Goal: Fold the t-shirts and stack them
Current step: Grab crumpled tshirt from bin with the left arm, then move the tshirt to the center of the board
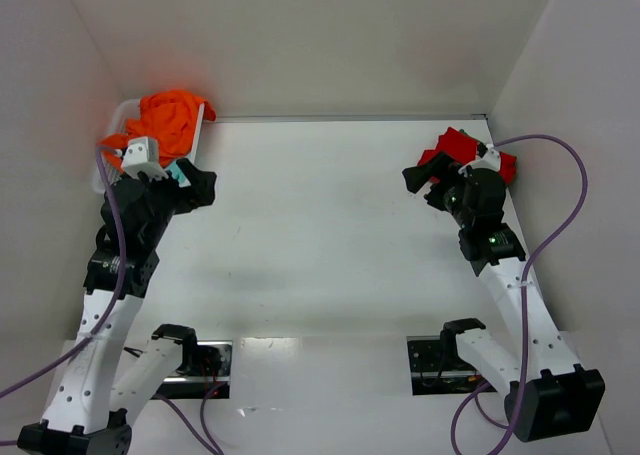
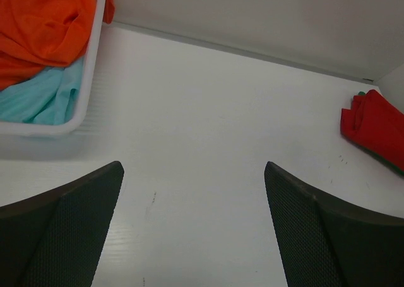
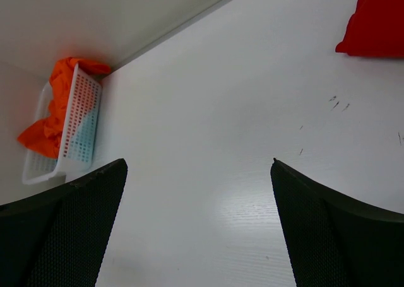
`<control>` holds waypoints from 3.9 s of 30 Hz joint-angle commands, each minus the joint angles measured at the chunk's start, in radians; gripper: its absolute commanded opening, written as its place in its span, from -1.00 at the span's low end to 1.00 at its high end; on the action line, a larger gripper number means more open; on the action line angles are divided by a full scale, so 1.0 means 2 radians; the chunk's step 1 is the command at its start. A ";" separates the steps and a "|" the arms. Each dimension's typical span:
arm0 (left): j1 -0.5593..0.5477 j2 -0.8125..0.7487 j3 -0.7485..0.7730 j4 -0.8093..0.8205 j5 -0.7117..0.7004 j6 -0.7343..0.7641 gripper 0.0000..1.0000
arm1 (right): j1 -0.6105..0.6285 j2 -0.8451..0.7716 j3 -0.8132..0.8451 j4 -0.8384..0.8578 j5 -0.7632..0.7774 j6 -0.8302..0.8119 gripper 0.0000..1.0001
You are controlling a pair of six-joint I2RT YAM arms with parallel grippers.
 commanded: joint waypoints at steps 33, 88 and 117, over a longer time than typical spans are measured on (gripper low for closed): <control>0.036 0.257 0.212 -0.045 -0.119 0.008 1.00 | -0.002 0.113 0.077 0.071 -0.054 0.011 1.00; 0.165 0.603 0.458 0.055 0.027 -0.060 -1.00 | 0.033 0.259 0.268 0.077 -0.127 -0.009 1.00; -0.149 0.427 0.607 -0.155 0.157 -0.002 -0.97 | 0.193 0.126 0.090 0.160 -0.061 0.085 0.66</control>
